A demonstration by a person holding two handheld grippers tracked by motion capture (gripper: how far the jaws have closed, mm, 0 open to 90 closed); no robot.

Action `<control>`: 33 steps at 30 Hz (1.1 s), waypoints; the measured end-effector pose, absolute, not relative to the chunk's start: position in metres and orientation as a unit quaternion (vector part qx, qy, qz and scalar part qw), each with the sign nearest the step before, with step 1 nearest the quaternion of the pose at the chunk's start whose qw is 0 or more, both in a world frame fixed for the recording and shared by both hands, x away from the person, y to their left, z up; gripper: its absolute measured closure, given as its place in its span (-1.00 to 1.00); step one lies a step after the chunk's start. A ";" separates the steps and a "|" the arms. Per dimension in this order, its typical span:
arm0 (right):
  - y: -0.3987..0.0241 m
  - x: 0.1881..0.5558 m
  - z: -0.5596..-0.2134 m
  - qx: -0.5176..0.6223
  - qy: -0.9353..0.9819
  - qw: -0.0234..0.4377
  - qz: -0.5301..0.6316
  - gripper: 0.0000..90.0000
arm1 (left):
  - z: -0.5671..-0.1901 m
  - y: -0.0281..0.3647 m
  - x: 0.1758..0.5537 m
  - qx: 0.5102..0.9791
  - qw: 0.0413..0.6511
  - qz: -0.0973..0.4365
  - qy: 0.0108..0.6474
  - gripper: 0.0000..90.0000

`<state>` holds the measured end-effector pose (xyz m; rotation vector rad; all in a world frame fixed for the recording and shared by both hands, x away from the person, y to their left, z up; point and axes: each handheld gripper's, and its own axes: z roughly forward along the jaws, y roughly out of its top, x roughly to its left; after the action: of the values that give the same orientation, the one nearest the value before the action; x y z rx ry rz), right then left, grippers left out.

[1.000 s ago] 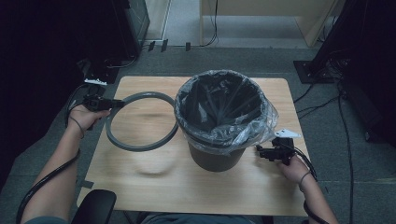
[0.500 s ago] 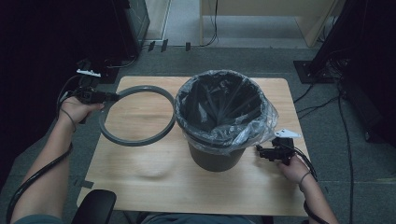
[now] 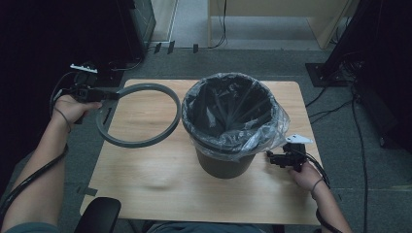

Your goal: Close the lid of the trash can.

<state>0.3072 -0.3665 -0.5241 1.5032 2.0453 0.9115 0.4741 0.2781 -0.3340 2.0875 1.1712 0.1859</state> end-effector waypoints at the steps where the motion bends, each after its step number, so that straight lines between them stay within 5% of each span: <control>1: -0.367 0.307 -0.524 0.544 0.740 0.221 0.330 -0.78 | -0.332 0.278 0.475 0.811 0.361 0.071 0.455 0.75; 33: -0.366 0.307 -0.524 0.546 0.738 0.222 0.329 -0.78 | -0.252 0.274 0.480 0.806 0.395 0.080 0.433 0.75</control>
<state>0.3069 -0.3656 -0.5241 1.5097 2.0388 0.9079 0.4802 0.2739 -0.2522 2.0434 1.0987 0.2030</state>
